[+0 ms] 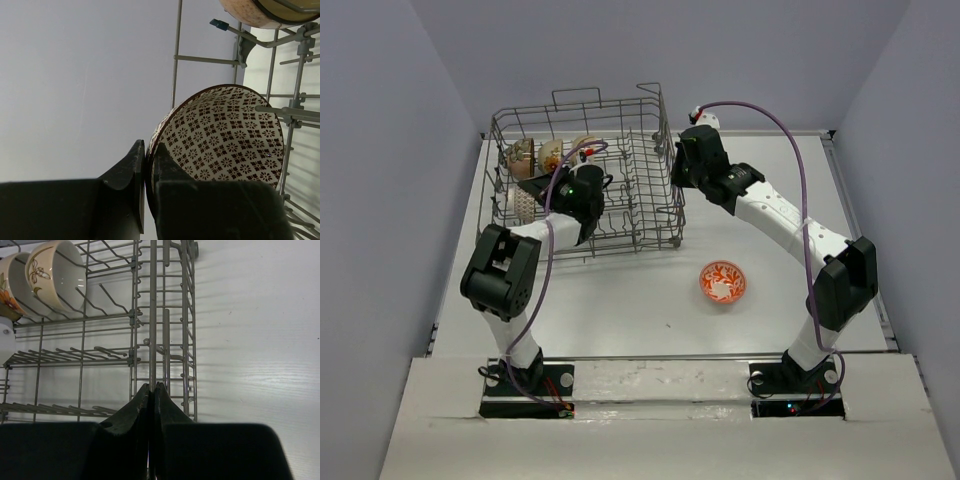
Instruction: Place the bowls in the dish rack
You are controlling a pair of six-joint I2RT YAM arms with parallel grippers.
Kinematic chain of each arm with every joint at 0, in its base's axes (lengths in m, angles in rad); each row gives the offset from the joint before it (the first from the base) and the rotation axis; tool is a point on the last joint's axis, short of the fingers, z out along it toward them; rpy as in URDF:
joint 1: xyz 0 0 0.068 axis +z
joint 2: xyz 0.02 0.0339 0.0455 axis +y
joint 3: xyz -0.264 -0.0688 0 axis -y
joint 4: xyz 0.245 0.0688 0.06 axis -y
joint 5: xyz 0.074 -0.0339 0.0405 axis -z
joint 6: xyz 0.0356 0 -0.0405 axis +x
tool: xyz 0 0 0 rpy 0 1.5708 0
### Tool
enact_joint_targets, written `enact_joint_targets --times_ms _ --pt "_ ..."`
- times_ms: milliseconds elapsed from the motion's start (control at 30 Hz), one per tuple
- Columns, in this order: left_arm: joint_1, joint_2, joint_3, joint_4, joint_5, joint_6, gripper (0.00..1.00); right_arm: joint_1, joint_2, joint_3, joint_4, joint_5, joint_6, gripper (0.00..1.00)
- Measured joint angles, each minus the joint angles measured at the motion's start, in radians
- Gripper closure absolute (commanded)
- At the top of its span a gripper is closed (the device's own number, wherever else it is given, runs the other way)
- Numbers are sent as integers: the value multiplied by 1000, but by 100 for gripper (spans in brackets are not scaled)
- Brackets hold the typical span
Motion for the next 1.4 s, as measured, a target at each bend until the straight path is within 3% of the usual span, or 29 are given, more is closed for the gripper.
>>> enact_joint_targets --times_ms 233,533,1000,1400 --pt "-5 28 29 -59 -14 -32 100 0 0 0 0 0 0 99" --pt "-7 79 97 -241 -31 -144 89 0 0 0 0 0 -2 98" --pt "-34 111 147 -420 51 -389 53 0 0 0 1 -5 -4 98" --pt "-27 143 291 -677 192 -653 49 0 0 0 1 -5 -4 98"
